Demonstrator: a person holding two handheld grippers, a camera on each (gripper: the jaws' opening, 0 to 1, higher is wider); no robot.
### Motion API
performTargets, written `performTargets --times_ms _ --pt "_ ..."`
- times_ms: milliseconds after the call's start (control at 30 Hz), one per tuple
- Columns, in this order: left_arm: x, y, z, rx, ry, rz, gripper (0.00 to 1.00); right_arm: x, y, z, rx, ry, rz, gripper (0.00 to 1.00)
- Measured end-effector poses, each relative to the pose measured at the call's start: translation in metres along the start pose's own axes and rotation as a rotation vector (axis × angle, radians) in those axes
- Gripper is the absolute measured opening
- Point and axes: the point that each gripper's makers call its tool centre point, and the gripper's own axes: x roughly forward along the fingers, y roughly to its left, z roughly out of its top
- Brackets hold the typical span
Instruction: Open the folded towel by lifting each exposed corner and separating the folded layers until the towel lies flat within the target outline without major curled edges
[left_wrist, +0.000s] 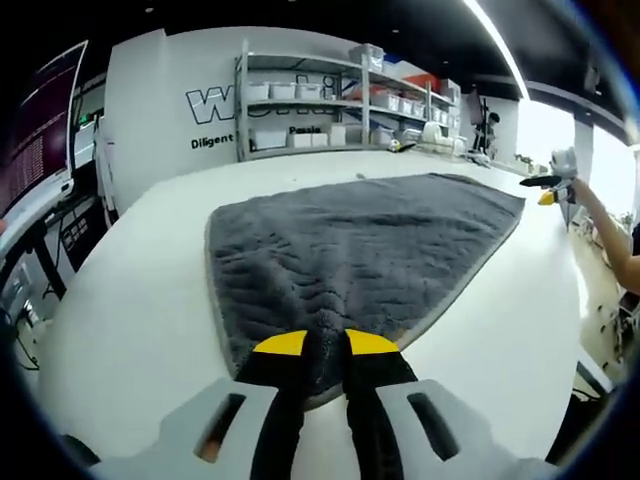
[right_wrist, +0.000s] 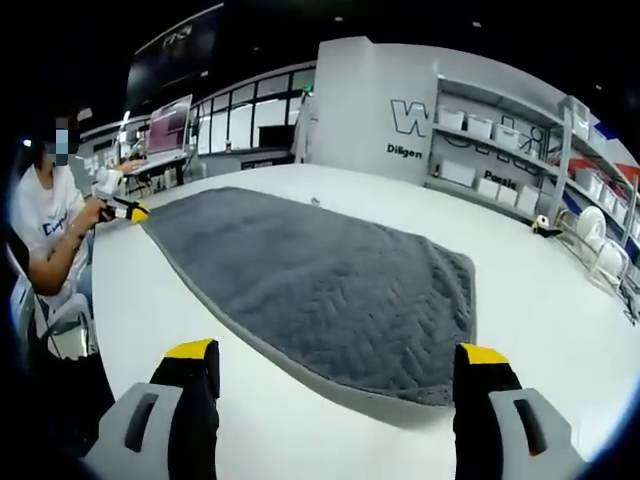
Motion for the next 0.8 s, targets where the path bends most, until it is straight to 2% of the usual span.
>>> performTargets --times_ms 200,267,333,400,500,633,700,800 --pt "-0.003 -0.001 -0.001 -0.002 -0.002 -0.005 0.14 -0.009 0.000 -0.005 0.008 0.002 -0.006 0.99" --pt "-0.004 -0.003 0.000 -0.011 -0.008 -0.015 0.28 -0.011 -0.001 -0.005 0.011 0.003 -0.008 0.99" --pt "-0.007 -0.009 0.004 -0.013 -0.015 -0.024 0.51 -0.013 0.000 -0.005 0.013 0.003 -0.009 0.99" --pt "-0.011 -0.017 0.010 -0.004 -0.035 -0.036 0.65 -0.015 0.003 -0.006 0.016 0.001 -0.007 0.99" --pt "-0.021 -0.031 0.021 -0.012 -0.072 -0.065 0.71 -0.017 0.005 -0.009 0.024 0.008 -0.015 0.99" --pt "-0.034 -0.037 0.028 0.021 -0.094 -0.031 0.91 -0.019 0.014 -0.015 0.011 0.020 -0.014 0.99" --pt "-0.039 -0.040 0.030 0.027 -0.104 -0.023 0.92 -0.020 0.019 -0.017 0.013 0.019 -0.001 0.99" --pt "-0.045 -0.047 0.032 0.044 -0.125 -0.015 0.99 -0.020 0.023 -0.019 0.015 0.017 0.007 1.00"
